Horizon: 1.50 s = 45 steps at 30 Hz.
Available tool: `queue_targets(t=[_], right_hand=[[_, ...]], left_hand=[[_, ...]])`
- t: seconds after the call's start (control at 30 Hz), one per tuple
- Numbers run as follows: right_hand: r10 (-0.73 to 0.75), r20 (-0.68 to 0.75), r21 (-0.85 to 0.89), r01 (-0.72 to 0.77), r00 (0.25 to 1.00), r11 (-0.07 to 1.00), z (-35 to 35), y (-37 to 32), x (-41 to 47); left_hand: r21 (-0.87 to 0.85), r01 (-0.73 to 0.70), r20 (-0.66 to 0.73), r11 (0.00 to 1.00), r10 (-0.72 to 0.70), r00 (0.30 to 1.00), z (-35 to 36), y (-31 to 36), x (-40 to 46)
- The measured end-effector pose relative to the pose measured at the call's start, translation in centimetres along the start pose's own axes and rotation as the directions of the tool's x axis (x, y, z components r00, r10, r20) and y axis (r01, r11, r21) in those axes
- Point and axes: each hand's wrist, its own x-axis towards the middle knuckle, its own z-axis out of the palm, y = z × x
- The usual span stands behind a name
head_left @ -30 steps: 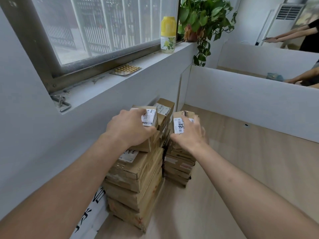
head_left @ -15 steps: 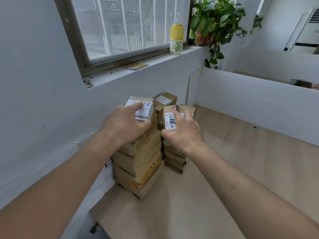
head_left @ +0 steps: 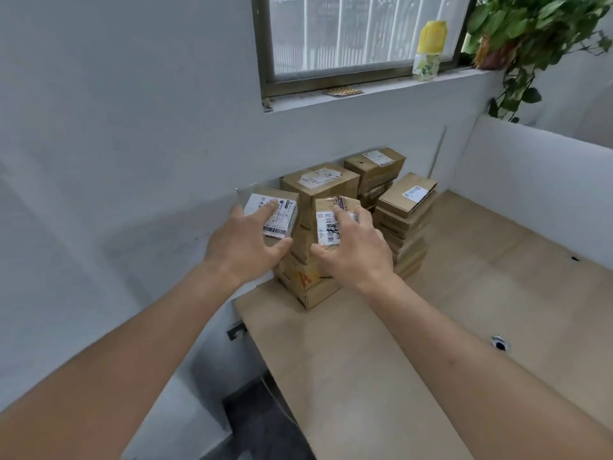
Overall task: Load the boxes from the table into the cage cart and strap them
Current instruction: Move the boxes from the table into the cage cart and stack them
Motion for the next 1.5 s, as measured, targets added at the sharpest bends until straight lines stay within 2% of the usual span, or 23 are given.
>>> queue_targets(t=[0.4, 0.63, 0.97, 1.1, 1.23, 1.43, 1.5], right_hand=[[-0.148, 0.198, 0.041, 0.143, 0.969, 0.989, 7.1, -7.1, -9.7], [-0.226, 0.339, 0.023, 0.232, 0.913, 0.972, 12.3, -12.3, -16.3], [-0.331, 0.489, 0.023, 0.367, 0.807, 0.93, 17.9, -19.5, -26.8], [-0.409, 0.514, 0.05, 0.45, 0.754, 0.892, 19.7, -22.4, -30.0], [-0.482, 0.557, 0.081, 0.534, 0.676, 0.842, 21.7, -25.4, -32.2], [-0.627, 0.598, 0.183, 0.677, 0.499, 0.713, 25.2, -29.4, -34.2], [-0.667, 0.615, 0.22, 0.72, 0.42, 0.658, 26.6, -30.7, -34.7]], left_hand=[[0.021, 0.268, 0.007, 0.963, -0.268, 0.963, 1.0, -10.0, -13.2], [-0.012, 0.437, 0.077, 0.899, -0.435, 0.897, 1.5, -16.9, -21.2], [-0.002, 0.618, 0.096, 0.786, -0.615, 0.783, 1.2, -25.7, -33.6], [-0.039, 0.694, 0.075, 0.719, -0.691, 0.719, 0.4, -28.2, -37.8], [-0.06, 0.786, 0.045, 0.616, -0.785, 0.618, -0.5, -30.8, -41.1], [-0.094, 0.889, 0.007, 0.448, -0.893, 0.45, -1.0, -33.5, -45.2], [-0.117, 0.922, -0.006, 0.369, -0.929, 0.37, -0.8, -34.0, -46.2]])
